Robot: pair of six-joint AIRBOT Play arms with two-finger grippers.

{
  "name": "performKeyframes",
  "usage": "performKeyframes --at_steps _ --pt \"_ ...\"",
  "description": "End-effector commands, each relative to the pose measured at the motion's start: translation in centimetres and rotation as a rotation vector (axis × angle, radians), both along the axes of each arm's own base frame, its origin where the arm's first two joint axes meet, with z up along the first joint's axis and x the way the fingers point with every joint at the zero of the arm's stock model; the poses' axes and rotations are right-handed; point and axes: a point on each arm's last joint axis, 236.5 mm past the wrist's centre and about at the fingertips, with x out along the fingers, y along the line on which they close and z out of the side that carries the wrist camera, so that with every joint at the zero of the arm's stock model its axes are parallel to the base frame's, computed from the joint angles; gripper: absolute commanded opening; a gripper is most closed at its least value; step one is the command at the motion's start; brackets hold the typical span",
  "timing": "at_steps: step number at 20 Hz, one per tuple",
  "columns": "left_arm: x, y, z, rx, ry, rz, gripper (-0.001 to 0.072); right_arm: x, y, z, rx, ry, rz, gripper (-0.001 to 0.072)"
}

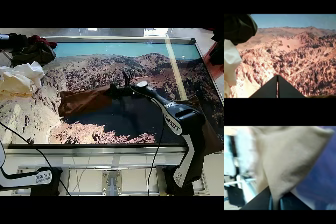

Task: Fold the shirts.

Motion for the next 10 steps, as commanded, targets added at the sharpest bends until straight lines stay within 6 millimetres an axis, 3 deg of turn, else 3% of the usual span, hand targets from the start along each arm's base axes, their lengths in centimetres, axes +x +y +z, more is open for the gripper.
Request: performKeyframes --at_steps 1,3,6,8,10 --pt "-0.1 0.1 -0.1 0.015 0.003 -0.004 0.0018 4.1 -3.3 6.7 0.003 -0.147 -0.052 0.0036" --pt "-0.3 0.1 -0.4 0.014 0.019 -0.007 0.0018 6.5 -9.7 10.2 -0.104 -0.215 -0.141 0.0035" --pt "-0.4 0.0 -0.5 0.01 0.026 -0.009 0.0018 6.9 -22.1 13.7 -0.358 -0.242 -0.306 0.0034" --pt "-0.4 -0.2 -0.5 0.002 0.025 -0.011 0.0018 4.8 -31.0 15.6 -0.56 -0.221 -0.419 0.0033" --pt "-0.3 -0.8 -0.3 -0.026 0.02 -0.024 0.0018 0.7 -39.0 16.3 -0.741 -0.13 -0.492 0.0033"
